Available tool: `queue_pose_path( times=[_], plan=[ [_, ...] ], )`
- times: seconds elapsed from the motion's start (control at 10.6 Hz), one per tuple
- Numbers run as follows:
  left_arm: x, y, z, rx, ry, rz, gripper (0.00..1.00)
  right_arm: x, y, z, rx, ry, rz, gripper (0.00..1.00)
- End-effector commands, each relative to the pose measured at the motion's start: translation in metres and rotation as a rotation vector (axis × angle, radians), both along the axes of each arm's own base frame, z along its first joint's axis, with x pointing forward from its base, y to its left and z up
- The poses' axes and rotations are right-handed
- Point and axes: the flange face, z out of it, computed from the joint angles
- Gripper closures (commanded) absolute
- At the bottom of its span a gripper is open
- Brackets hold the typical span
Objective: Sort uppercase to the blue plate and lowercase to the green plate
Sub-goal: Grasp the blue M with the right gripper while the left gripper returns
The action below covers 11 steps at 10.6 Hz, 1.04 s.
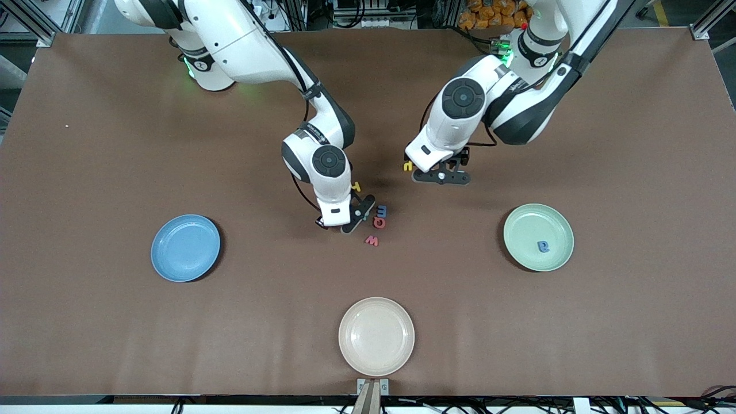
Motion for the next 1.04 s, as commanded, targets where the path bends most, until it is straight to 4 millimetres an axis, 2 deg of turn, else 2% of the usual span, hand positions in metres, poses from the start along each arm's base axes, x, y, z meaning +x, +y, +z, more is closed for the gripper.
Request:
queue_pose_path(
  times=[0.0,0.19,0.38,0.66,0.85,0.94],
  plan=[
    [-0.028,-0.007,-0.021,0.011,-0.065,-0.004,0.0,-0.003,0.0,-0.001,-0.005,0.002,0.0,1.0],
    [-0.042,-0.021,-0.03,-0.001,-0.058,0.001,0.0,-0.005,0.002,-0.001,-0.009,0.007,0.001,1.0],
    [-0.05,-0.024,-0.038,0.003,-0.044,-0.005,0.02,-0.001,-0.002,0.008,-0.015,0.017,-0.01,1.0],
    [-0.057,-0.025,-0.054,-0.01,-0.066,0.005,0.04,0.008,-0.012,0.041,-0.035,0.034,-0.057,1.0],
    [-0.063,-0.033,-0.066,-0.026,-0.062,0.02,0.05,0.027,-0.037,0.073,-0.036,0.034,-0.118,1.0],
    [-0.067,-0.039,-0.072,-0.04,-0.069,0.029,0.06,0.041,-0.061,0.089,-0.039,0.04,-0.161,1.0]
  ],
)
